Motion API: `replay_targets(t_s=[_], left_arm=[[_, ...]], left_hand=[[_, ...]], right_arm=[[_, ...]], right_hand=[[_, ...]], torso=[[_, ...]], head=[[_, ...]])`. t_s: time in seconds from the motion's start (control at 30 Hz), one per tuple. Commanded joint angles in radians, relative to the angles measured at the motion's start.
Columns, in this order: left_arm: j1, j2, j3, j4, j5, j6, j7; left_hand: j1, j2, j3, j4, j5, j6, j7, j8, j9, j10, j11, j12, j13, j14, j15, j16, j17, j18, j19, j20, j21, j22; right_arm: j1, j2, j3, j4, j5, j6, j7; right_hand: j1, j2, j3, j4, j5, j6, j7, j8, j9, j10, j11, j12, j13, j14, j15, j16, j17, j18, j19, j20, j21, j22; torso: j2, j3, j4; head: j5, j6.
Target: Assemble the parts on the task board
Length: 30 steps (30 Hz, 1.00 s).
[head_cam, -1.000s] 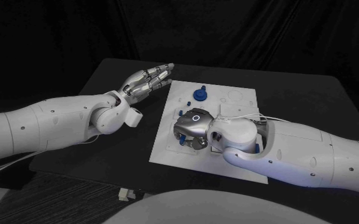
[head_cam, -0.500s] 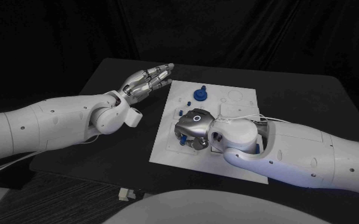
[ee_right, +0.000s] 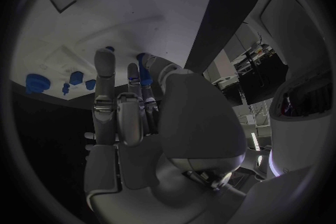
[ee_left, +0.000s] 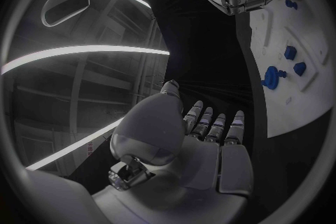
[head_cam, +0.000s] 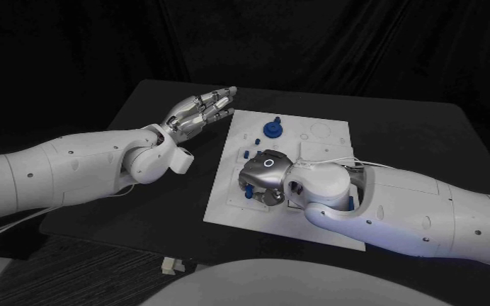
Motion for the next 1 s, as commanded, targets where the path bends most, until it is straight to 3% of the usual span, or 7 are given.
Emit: replay_targets(t_s=[0.03,0.37,0.67,0.77,0.83,0.9,1.0], left_arm=[[-0.001,0.001,0.001,0.0,0.001,0.012,0.105],[-0.001,0.002,0.001,-0.001,0.001,0.012,0.103],[-0.001,0.0,0.001,-0.001,0.001,0.012,0.101],[-0.001,0.0,0.001,-0.001,0.001,0.013,0.101],[-0.001,0.0,0.001,-0.002,0.001,0.014,0.101],[-0.001,0.001,0.001,-0.003,0.001,0.015,0.101],[-0.001,0.001,0.001,-0.003,0.001,0.016,0.102]], left_hand=[[0.008,0.002,0.008,0.001,0.004,-0.001,0.008,0.004,0.001,0.0,0.008,0.003,0.001,-0.001,-0.004,0.006,0.001,0.012,0.001,0.005,0.004,0.001],[0.008,0.003,0.008,0.0,0.005,-0.002,0.008,0.004,0.001,0.0,0.008,0.003,0.001,-0.001,-0.003,0.007,0.002,0.012,0.001,0.005,0.004,0.001],[0.008,0.003,0.008,0.0,0.005,-0.002,0.008,0.004,0.001,0.0,0.008,0.003,0.001,-0.001,-0.003,0.007,0.002,0.012,0.001,0.005,0.004,0.001],[0.009,0.004,0.009,0.0,0.005,-0.002,0.008,0.004,0.001,0.0,0.008,0.003,0.001,-0.001,-0.002,0.007,0.002,0.012,0.002,0.006,0.005,0.002],[0.009,0.004,0.009,0.0,0.005,-0.002,0.008,0.004,0.001,0.0,0.008,0.003,0.001,-0.001,-0.002,0.007,0.002,0.012,0.002,0.006,0.005,0.002],[0.009,0.004,0.009,0.0,0.006,-0.003,0.008,0.004,0.001,0.0,0.008,0.002,0.001,-0.001,-0.002,0.007,0.001,0.012,0.002,0.006,0.005,0.002],[0.009,0.004,0.009,0.0,0.006,-0.003,0.008,0.004,0.001,0.0,0.008,0.002,0.001,-0.001,-0.002,0.006,0.001,0.012,0.002,0.006,0.005,0.002]], right_arm=[[-0.004,-0.001,0.001,-0.001,-0.01,0.012,-0.017],[-0.005,-0.004,0.001,-0.003,-0.01,0.007,-0.018],[-0.006,-0.032,0.0,0.01,-0.01,-0.056,-0.024],[-0.005,-0.06,0.001,0.027,-0.01,-0.131,-0.017],[0.001,-0.086,0.001,0.043,-0.01,-0.194,-0.004],[0.012,-0.111,0.001,0.059,-0.005,-0.262,0.016],[0.041,-0.156,0.001,0.089,0.017,-0.373,0.059]], right_hand=[[-0.015,-0.002,-0.001,-0.008,-0.007,-0.017,0.002,-0.013,-0.007,-0.019,0.003,-0.006,-0.003,0.032,0.008,-0.007,-0.005,0.019,-0.011,0.001,-0.011,0.036],[-0.038,-0.01,-0.025,0.0,-0.043,-0.079,-0.008,-0.049,-0.032,-0.08,0.012,-0.012,-0.002,0.02,0.007,-0.019,-0.03,0.026,-0.025,0.003,-0.066,0.024],[-0.023,0.0,-0.173,0.032,-0.103,-0.194,-0.059,-0.048,-0.072,-0.268,0.027,-0.012,-0.009,0.005,0.012,-0.028,-0.054,0.032,-0.036,0.012,-0.141,0.003],[0.044,-0.026,-0.249,0.13,-0.098,-0.312,-0.071,-0.05,-0.119,-0.378,0.03,0.004,-0.019,0.01,0.014,-0.021,-0.044,0.034,-0.022,0.013,-0.151,-0.001],[0.081,-0.076,-0.296,0.223,-0.111,-0.513,-0.109,-0.069,-0.174,-0.459,0.024,-0.005,-0.021,0.014,0.005,-0.017,-0.037,0.03,-0.012,0.012,-0.15,-0.002],[0.044,-0.105,-0.327,0.231,-0.128,-0.641,-0.13,-0.081,-0.206,-0.501,0.023,-0.005,-0.021,0.015,0.007,-0.016,-0.034,0.031,-0.011,0.009,-0.156,-0.004],[-0.071,-0.121,-0.429,0.233,-0.133,-0.71,-0.165,-0.087,-0.223,-0.509,0.026,0.006,-0.018,0.03,0.009,0.004,0.012,0.027,-0.003,0.01,-0.128,0.001]], torso=[[0.0,0.0001,0.0],[0.0,0.0001,-0.0001],[0.0,0.0002,0.0],[0.0,0.0003,0.0],[0.0,0.0003,0.0],[0.0,0.0003,-0.0001],[0.0,0.0003,-0.0001]], head=[[0.001,0.0],[0.002,0.0],[0.0,0.0],[0.002,0.0],[0.004,0.0],[0.006,0.0],[0.007,0.0]])
